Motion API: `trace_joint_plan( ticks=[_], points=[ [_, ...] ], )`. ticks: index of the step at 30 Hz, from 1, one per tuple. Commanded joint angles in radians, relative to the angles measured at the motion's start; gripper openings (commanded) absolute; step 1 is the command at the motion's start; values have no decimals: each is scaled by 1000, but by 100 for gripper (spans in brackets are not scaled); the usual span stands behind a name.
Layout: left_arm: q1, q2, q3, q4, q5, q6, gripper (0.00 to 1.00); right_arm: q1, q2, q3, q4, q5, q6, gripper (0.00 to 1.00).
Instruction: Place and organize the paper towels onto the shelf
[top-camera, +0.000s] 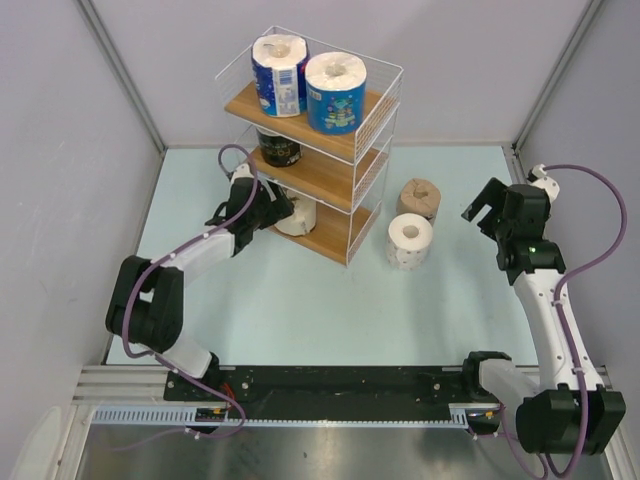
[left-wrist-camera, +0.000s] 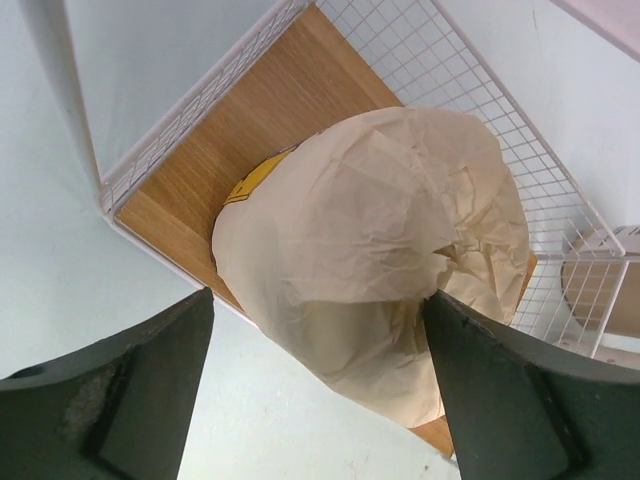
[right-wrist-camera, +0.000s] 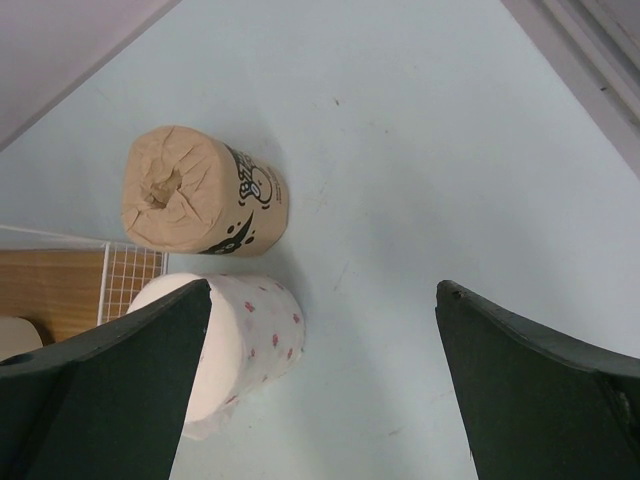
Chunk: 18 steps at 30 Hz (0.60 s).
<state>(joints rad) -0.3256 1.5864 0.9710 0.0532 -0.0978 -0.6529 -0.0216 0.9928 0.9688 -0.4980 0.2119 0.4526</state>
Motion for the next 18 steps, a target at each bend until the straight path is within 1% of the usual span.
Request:
trace_joint_plan(
  ticks=[1, 5, 7, 12, 15, 17, 18],
  points=[
    [0, -184, -15, 86, 49, -40, 92, 3, 62, 4, 91, -78, 15, 100],
    [0, -249, -41, 77, 56, -39, 97, 18, 154, 11, 128, -114, 47, 100],
    [0, -273, -54, 82, 59, -33, 98, 51, 220, 22, 150, -129, 64, 100],
    [0, -279, -83, 120, 90, -27, 100, 75, 326, 38, 223, -158, 83, 100],
    [-1, -264, -130, 192, 154, -36, 100, 81, 357, 44, 236, -160, 89, 100],
    [-1, -250, -170, 293, 187, -62, 100, 83, 362, 42, 236, -157, 90, 100],
    [-1, -246, -223, 338, 194, -74, 100, 83, 360, 44, 230, -155, 90, 100]
  ],
)
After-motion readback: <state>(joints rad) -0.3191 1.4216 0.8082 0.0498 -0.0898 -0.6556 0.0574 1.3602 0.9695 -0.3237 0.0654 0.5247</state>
